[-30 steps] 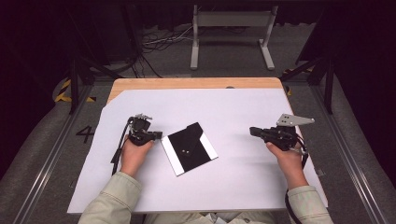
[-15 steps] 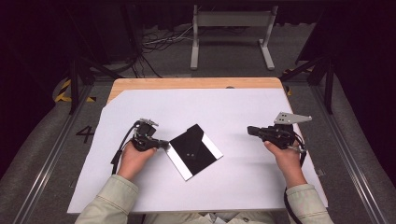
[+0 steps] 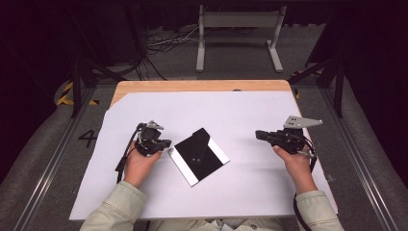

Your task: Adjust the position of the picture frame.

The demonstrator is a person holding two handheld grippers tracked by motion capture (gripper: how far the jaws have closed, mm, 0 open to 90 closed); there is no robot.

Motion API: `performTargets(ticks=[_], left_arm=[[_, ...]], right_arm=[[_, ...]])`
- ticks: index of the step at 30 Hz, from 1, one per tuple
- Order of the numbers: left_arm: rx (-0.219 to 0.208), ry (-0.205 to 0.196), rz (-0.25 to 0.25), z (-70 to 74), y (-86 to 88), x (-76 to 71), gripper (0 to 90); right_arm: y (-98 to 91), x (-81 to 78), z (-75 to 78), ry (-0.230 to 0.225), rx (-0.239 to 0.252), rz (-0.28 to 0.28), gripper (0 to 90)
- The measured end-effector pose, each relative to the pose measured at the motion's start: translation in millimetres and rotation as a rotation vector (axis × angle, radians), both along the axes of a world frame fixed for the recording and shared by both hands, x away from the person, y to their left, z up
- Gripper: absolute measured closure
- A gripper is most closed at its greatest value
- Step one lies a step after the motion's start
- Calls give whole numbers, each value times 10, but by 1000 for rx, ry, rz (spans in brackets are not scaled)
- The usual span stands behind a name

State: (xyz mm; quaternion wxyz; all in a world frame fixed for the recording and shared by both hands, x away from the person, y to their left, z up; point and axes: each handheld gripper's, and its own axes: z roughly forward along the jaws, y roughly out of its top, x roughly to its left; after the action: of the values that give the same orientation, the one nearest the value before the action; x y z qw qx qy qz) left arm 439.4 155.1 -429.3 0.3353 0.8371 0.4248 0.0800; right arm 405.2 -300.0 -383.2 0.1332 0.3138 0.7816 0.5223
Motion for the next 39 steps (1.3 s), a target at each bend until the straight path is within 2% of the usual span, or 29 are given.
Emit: performTargets(ticks=[2, 5, 11, 12, 14, 15, 17, 20, 22, 25, 27, 30, 31, 33, 36, 39], left_arm=[[1, 11, 6, -23, 11, 19, 900], [28, 39, 8, -97, 5, 65, 900], [58, 30, -15, -82, -53, 35, 900], [58, 30, -15, -82, -53, 35, 900], [29, 56, -25, -84, -42, 34, 900], [20, 74, -46, -81, -41, 31, 900], [24, 79, -59, -76, -56, 21, 900], [59, 84, -110, -52, -132, -24, 900], [63, 96, -143, -45, -174, -47, 900], [51, 131, -205, -40, -229, -86, 900], [45, 150, -227, -39, -251, -103, 900], [59, 150, -257, -31, -288, -131, 900], [88, 150, -286, -13, -348, -171, 900], [103, 157, -314, -3, -405, -214, 900], [110, 166, -358, 1, -459, -247, 900], [90, 177, -378, -8, -463, -247, 900]], right_arm=[[1, -1, -2, 1, -1, 0, 898], [9, -3, -6, 5, -4, 3, 898], [25, 1, -14, 14, -8, 12, 898], [25, 1, -14, 14, -8, 12, 898], [32, 1, -13, 17, -10, 16, 898], [46, -3, -7, 23, -17, 20, 898], [56, -4, -4, 23, -22, 21, 898], [123, -17, 21, 26, -49, 31, 898], [192, -36, 42, 22, -67, 48, 897], [290, -64, 64, 23, -88, 82, 897], [347, -77, 64, 30, -98, 97, 897], [413, -85, 63, 33, -117, 117, 897], [431, -88, 65, 34, -121, 122, 897], [449, -92, 68, 35, -125, 129, 897], [467, -97, 66, 41, -127, 135, 897], [496, -104, 62, 43, -140, 144, 897]])
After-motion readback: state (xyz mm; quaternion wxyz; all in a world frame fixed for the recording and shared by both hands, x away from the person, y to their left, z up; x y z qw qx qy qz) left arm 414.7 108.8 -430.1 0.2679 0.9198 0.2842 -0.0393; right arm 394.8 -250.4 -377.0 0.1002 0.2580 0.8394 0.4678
